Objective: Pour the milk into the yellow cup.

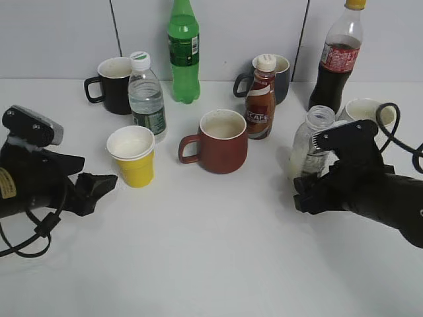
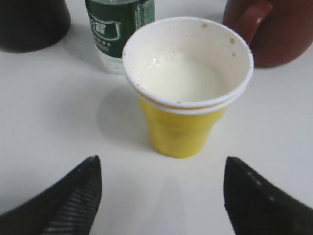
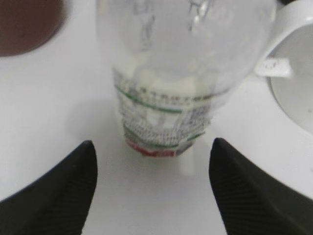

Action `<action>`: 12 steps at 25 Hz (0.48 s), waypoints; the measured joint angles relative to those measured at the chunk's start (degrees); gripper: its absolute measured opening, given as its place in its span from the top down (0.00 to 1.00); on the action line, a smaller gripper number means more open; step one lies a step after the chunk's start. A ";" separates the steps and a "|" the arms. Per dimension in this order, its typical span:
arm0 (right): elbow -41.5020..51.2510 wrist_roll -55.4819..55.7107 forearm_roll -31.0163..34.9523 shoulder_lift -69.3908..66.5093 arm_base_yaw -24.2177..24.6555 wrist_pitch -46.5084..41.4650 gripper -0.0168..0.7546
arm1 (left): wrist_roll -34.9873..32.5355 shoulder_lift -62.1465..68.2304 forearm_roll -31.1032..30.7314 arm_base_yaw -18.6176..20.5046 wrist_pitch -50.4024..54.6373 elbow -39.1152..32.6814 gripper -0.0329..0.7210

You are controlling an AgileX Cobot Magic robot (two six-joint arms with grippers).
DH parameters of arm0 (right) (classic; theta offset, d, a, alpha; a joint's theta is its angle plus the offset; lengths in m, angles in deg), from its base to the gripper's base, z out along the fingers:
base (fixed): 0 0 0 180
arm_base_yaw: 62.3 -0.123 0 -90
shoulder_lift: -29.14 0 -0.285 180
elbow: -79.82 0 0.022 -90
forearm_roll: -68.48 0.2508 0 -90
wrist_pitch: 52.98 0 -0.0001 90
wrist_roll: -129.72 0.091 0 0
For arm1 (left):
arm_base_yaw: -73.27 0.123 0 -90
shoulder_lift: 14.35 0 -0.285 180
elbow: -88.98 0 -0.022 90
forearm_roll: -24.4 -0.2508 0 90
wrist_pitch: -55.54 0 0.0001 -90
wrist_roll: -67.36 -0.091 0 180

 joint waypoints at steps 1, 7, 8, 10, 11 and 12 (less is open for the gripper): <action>0.00 0.00 0.00 0.95 0.00 -2.25 0.28 | 0.07 -1.25 1.36 -0.86 2.16 -0.01 0.18; 0.04 0.00 3.49 8.62 0.00 -14.30 0.28 | 0.17 -8.81 8.55 -4.86 15.68 -0.06 0.18; 0.04 0.00 3.89 9.85 0.00 -16.68 0.28 | 0.17 -9.55 9.09 -5.09 16.50 -0.06 0.18; 0.04 0.00 4.20 13.00 0.00 -21.65 0.28 | 0.17 -13.13 13.41 -6.67 22.13 -0.06 0.18; 0.04 0.00 4.21 14.36 0.00 -24.68 0.28 | 0.17 -14.86 15.18 -7.30 24.73 -0.06 0.18; 0.04 0.00 4.21 16.06 0.00 -27.81 0.28 | 0.19 -16.42 16.30 -7.86 27.40 -0.06 0.18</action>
